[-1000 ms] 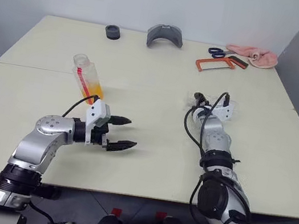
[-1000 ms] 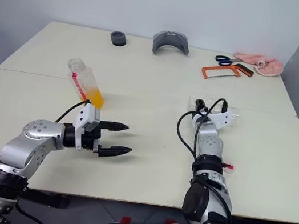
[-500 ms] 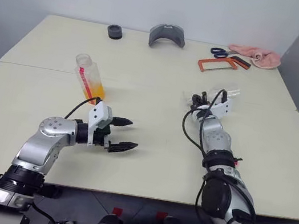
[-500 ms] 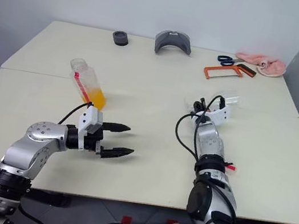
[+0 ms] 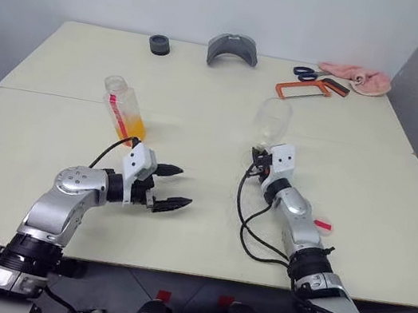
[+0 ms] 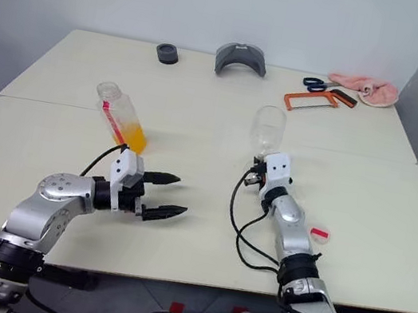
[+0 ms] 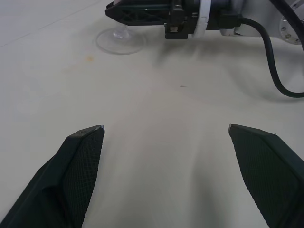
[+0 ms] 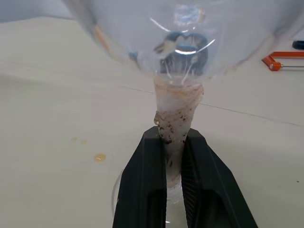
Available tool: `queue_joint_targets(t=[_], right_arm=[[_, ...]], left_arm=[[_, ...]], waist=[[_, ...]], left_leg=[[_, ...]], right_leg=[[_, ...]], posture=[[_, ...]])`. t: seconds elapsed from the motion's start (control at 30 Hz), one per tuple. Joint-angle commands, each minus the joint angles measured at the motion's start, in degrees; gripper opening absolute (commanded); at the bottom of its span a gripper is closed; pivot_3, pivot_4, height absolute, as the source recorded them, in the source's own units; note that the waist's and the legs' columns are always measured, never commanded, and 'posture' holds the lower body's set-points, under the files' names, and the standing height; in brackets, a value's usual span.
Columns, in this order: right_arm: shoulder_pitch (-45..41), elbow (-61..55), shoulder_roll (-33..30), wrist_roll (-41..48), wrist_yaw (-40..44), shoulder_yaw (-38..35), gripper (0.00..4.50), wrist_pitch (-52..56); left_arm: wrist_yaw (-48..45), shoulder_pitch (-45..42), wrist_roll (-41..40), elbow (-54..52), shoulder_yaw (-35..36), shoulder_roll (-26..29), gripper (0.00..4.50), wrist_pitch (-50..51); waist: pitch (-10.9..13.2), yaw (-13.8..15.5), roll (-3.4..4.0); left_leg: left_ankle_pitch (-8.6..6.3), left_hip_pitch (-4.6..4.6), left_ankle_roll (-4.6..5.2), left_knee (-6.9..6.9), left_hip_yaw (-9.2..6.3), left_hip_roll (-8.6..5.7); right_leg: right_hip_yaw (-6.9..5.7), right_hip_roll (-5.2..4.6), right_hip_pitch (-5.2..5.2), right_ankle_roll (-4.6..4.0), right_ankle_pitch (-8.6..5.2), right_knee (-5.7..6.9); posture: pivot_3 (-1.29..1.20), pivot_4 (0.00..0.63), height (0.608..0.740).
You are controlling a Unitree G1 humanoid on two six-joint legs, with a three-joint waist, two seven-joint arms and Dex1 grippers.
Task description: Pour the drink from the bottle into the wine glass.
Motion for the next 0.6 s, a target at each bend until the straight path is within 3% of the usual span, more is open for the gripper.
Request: queue_joint_targets(t=[0.03, 0.33, 0.6], right_arm=[[-1.42, 1.2, 1.62, -0.78, 4.01, 1.82, 0.14, -3.52], [-10.35, 11.62, 7.4, 0.44, 12.61, 1.15, 0.14, -3.12], [-13.38, 19.57, 7.94, -0.71, 13.53, 0.33, 0.14, -4.93]], left_arm=[[3.72, 1.13, -0.51, -2.01, 4.03, -0.45, 4.5, -1.06], [10.36, 5.22, -3.25, -9.4, 11.25, -0.7, 4.5, 1.53], [11.95, 7.44, -5.73, -15.6, 14.74, 1.28, 4.5, 4.14]], waist=[[0.0, -0.2, 0.0], [0.03, -0.03, 0.02], [0.04, 0.55, 0.02]], left_leg=[[0.0, 0.02, 0.0, 0.0, 0.01, 0.0], [0.0, 0.02, -0.01, -0.02, -0.14, 0.29], [0.0, 0.0, -0.01, 0.02, -0.16, 0.02]], right_leg=[[0.02, 0.0, 0.0, 0.0, 0.0, 0.0], [-0.02, -0.02, -0.06, -0.03, 0.01, 0.02], [-0.01, -0.11, -0.01, -0.02, 0.02, 0.0]], posture=[[0.0, 0.15, 0.74], [0.0, 0.15, 0.74], [0.0, 0.15, 0.74]])
